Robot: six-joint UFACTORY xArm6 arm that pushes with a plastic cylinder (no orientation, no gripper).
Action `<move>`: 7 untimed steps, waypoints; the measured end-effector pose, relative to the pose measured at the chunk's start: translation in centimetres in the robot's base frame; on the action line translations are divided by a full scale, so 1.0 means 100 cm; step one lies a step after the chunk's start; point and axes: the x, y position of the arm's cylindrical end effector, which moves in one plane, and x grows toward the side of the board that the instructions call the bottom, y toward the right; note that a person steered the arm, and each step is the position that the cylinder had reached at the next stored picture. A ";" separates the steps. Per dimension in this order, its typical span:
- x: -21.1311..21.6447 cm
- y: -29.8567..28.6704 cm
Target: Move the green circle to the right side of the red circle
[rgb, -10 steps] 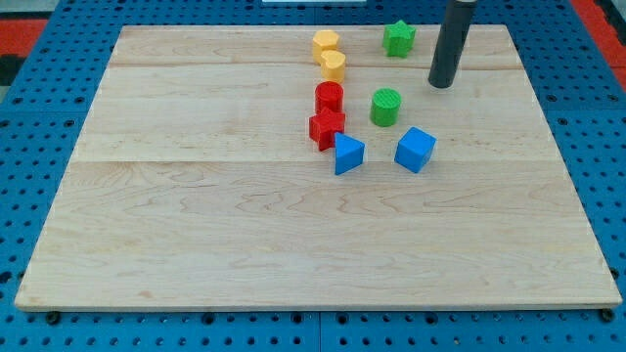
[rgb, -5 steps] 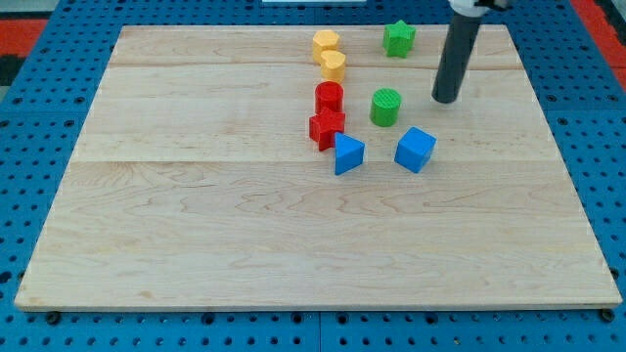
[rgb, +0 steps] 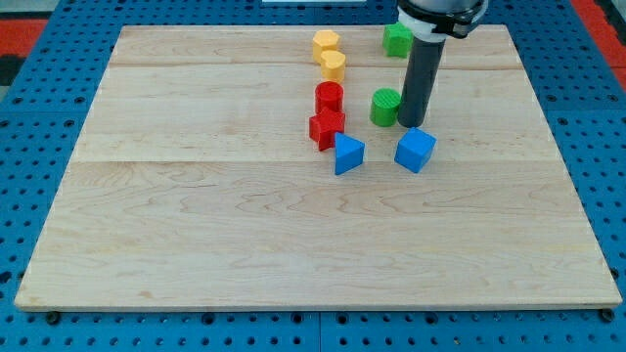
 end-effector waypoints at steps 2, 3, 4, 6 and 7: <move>0.000 -0.020; 0.000 -0.023; -0.002 -0.028; -0.002 -0.044; -0.002 -0.050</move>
